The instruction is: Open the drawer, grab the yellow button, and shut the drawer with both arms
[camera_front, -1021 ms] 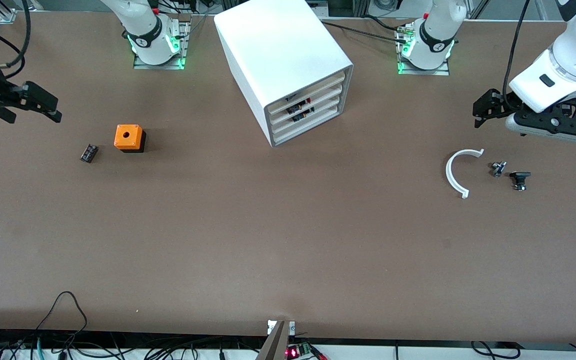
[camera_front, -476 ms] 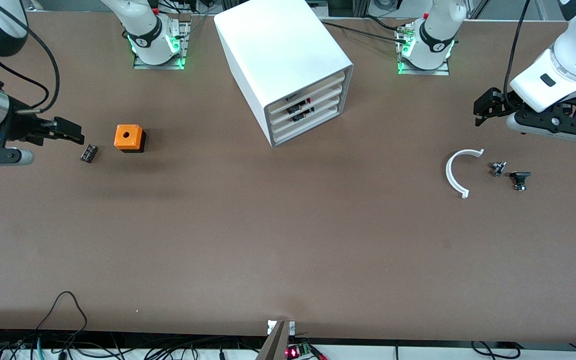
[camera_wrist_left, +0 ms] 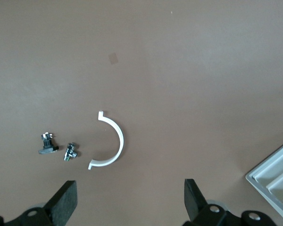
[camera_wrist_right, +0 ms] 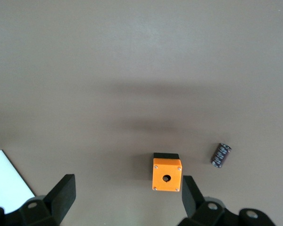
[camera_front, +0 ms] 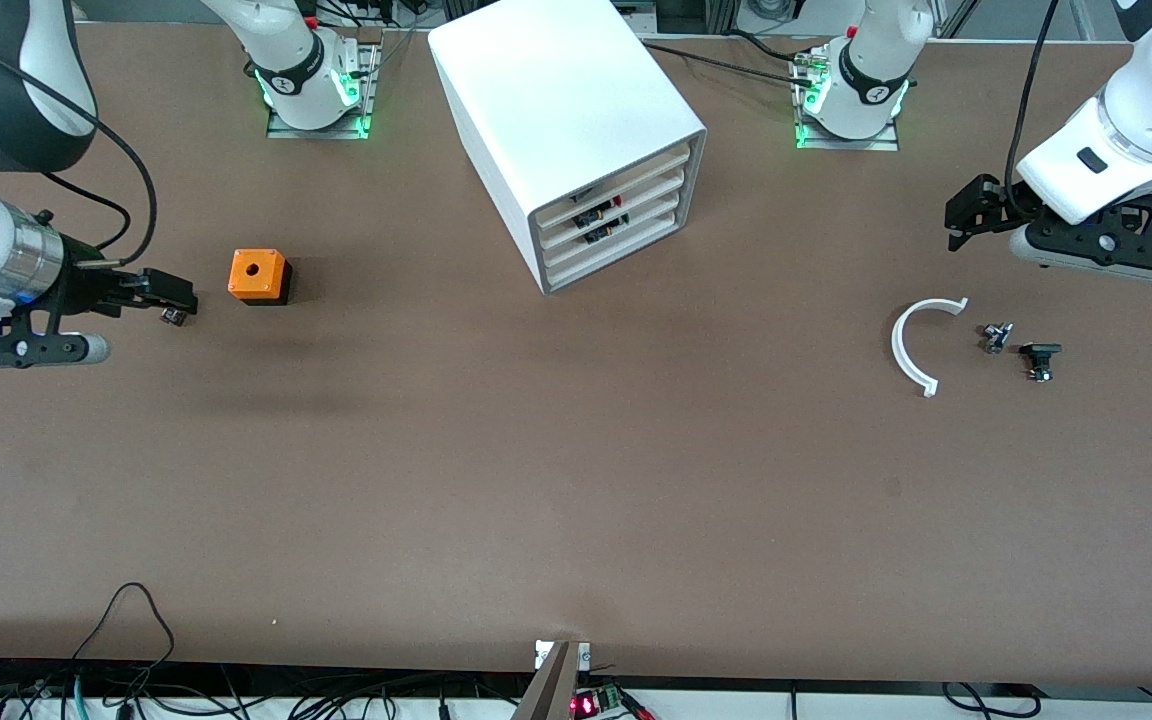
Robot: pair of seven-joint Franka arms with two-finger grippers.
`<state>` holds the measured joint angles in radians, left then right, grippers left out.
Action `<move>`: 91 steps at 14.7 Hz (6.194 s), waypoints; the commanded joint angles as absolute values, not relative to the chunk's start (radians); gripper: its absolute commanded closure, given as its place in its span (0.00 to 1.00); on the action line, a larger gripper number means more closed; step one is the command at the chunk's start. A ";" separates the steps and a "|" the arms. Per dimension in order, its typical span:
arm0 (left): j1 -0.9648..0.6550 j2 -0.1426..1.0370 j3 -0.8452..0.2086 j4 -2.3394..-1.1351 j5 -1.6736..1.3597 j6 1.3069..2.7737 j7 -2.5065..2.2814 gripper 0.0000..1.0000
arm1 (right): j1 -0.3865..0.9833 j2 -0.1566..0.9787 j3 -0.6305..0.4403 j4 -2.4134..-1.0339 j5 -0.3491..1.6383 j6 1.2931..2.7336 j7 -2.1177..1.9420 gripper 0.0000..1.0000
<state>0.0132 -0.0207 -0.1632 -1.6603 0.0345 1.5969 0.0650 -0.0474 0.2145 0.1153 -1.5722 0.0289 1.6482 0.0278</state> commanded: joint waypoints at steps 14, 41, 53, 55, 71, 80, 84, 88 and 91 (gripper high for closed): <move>0.008 -0.002 -0.170 -1.634 -0.002 1.557 0.083 0.00 | 0.103 0.218 0.118 -1.605 0.060 1.744 0.385 0.00; -0.106 0.339 -0.181 -2.169 -1.195 1.586 0.937 0.38 | 0.321 0.366 0.117 -1.412 0.058 1.859 1.106 0.02; -0.133 0.334 -0.296 -2.241 -1.235 1.655 0.940 1.00 | 0.356 0.505 0.120 -1.126 0.124 1.876 1.405 0.02; -0.117 0.336 -0.293 -2.230 -1.230 1.649 0.940 1.00 | 0.357 0.503 0.121 -1.120 0.164 1.899 1.448 0.02; 0.098 0.528 -0.270 -1.839 -0.930 1.640 0.904 0.00 | 0.593 0.572 0.121 -1.117 0.156 2.052 1.862 0.01; 0.112 0.477 -0.259 -1.533 -0.635 1.344 0.312 0.00 | 0.753 0.713 0.121 -1.069 0.071 1.973 1.852 0.01; 0.094 0.462 -0.275 -1.433 -0.380 1.338 0.080 0.00 | 0.769 0.752 0.117 -1.036 0.071 1.979 1.824 0.01; 0.020 0.462 -0.276 -1.358 -0.059 1.341 0.052 0.00 | 0.792 0.773 0.120 -1.035 0.071 2.002 1.832 0.01; -0.047 0.474 -0.264 -1.278 0.151 1.342 0.061 0.00 | 0.792 0.785 0.120 -1.035 0.071 2.011 1.821 0.12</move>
<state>-0.0019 0.4624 -0.2785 -1.3499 0.0415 1.3549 0.0743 0.7830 0.7570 0.1270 -1.0829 0.0809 2.0166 1.8325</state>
